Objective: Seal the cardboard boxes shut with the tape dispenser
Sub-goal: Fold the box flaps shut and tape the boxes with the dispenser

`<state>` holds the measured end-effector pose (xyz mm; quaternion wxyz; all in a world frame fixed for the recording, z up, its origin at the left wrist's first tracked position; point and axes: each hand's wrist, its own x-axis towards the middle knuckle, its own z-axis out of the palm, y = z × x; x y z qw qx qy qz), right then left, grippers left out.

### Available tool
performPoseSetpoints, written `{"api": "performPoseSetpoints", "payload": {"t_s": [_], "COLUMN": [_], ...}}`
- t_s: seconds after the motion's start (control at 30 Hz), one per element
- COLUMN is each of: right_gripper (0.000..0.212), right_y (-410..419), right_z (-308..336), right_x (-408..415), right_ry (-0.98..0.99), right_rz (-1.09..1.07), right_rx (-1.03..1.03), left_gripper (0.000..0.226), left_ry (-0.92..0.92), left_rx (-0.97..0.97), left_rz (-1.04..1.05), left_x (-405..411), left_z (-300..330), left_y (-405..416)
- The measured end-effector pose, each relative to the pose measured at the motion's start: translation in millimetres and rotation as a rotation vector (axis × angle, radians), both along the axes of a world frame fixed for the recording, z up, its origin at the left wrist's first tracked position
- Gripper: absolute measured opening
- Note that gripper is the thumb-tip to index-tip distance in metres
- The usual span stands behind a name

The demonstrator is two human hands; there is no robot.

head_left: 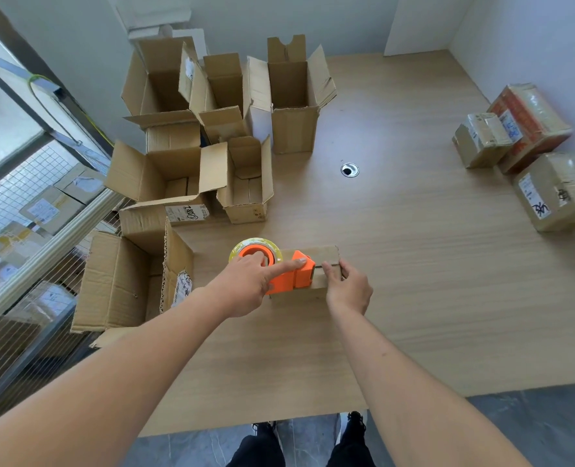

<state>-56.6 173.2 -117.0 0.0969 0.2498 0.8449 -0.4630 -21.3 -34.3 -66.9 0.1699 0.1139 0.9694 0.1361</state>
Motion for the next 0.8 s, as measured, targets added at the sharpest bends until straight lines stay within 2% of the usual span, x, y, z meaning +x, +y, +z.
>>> {"api": "performPoseSetpoints", "payload": {"t_s": [0.2,0.37,0.6,0.8], "right_gripper": [0.040,0.034,0.030,0.027], "right_y": [-0.7,6.1,6.6,12.9], "right_z": [-3.1,-1.1,-4.2,-7.5], "right_x": [-8.3,-8.7,-12.3,-16.0], "right_ry": [-0.025,-0.044,-0.067,-0.091], "right_rz": [-0.070,-0.126,-0.201,-0.228], "right_rx": [-0.053,-0.049,-0.073,-0.073], "left_gripper": [0.085,0.078,0.071,0.061], "left_ry": [-0.010,-0.142,-0.225,-0.199], "left_rx": [-0.002,0.069,0.152,0.145], "left_rz": [-0.029,-0.063,-0.013,0.037], "left_x": [0.3,-11.2,-25.1,-27.1], "left_z": [2.3,22.0,46.5,57.8], "left_y": [-0.3,-2.6,-9.5,-15.0]}}
